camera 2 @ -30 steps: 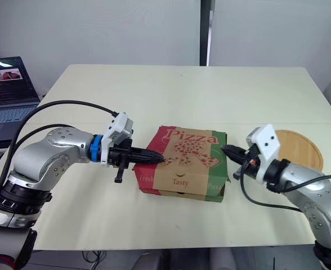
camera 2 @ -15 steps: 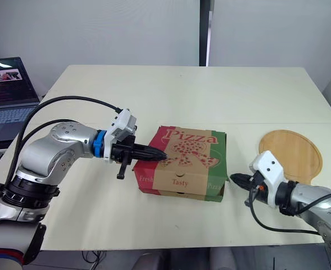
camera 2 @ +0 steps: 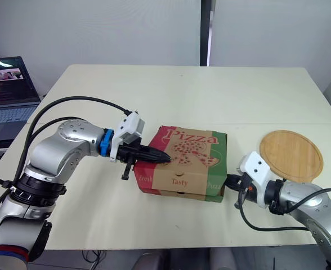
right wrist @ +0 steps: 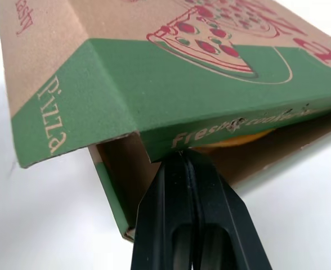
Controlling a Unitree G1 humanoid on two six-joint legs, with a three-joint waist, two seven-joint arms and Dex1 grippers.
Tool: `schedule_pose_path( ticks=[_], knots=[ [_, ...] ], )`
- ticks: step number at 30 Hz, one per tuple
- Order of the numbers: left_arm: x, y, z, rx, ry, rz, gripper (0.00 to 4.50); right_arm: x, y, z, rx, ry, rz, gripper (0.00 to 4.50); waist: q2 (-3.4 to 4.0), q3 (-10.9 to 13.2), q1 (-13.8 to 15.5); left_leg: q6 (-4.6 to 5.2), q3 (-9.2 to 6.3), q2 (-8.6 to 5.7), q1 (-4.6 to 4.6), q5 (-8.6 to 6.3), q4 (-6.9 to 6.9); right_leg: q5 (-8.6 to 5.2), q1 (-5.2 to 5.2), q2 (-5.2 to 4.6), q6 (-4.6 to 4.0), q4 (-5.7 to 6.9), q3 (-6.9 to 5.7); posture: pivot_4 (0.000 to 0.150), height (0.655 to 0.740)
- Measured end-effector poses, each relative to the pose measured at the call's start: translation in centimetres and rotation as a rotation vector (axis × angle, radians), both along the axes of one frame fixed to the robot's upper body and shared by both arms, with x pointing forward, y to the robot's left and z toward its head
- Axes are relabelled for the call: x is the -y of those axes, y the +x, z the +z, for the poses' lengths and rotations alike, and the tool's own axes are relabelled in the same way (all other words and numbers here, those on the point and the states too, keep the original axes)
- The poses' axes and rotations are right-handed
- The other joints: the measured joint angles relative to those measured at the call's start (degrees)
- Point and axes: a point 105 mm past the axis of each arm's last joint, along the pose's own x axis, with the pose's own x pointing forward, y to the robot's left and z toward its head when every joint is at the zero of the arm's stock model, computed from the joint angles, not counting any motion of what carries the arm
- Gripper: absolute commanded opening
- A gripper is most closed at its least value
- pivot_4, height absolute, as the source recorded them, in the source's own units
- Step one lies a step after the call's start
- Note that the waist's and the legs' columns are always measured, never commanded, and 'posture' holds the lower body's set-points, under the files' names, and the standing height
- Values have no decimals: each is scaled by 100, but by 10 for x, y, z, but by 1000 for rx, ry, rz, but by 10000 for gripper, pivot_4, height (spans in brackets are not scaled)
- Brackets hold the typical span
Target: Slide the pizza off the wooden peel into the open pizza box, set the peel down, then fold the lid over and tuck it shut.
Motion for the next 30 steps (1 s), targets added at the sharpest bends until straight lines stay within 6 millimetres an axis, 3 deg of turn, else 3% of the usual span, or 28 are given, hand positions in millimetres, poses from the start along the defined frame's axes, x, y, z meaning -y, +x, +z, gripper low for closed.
schedule_pose_path(
  ticks=[13, 20, 23, 25, 27, 30],
  knots=[
    [4, 3, -9, 48, 51, -8, 153, 2, -15, -18, -93, 62, -56, 0, 0, 0, 6, 0, -1, -1, 0, 0, 2, 0, 1, 0, 0, 2, 0, 1500, 7400],
    [3, 7, -12, 57, 60, 3, 153, 29, -20, -9, -67, -1, -118, 0, 0, 0, 9, 1, 1, -1, 1, 0, 5, 1, 3, 0, 1, 2, 1, 1500, 7400],
    [3, 7, -12, 60, 59, 1, 0, 38, -17, 11, -9, 19, -132, 6377, 0, 0, 8, 1, 1, -1, 2, 0, 5, 1, 5, 0, 1, 3, 1, 1500, 7400],
    [3, 8, -13, 63, 59, 0, 0, 38, -18, 26, 22, 49, -110, 13621, 0, 0, 8, 1, 1, 0, 4, 0, 4, 1, 6, 0, 1, 3, 1, 1500, 7400],
    [3, 8, -13, 62, 58, -2, 0, 31, -21, 35, 31, 72, -67, 19621, 0, 0, 6, 1, 0, 0, 4, 0, 4, 1, 6, 0, 1, 3, 1, 1500, 7400],
    [5, 10, -13, 57, 48, -5, 0, 5, -27, 42, 64, 56, 50, 29986, 0, 0, 5, 1, 0, 0, 4, 0, 5, 1, 7, 0, 2, 3, 0, 1500, 7400]
  ],
)
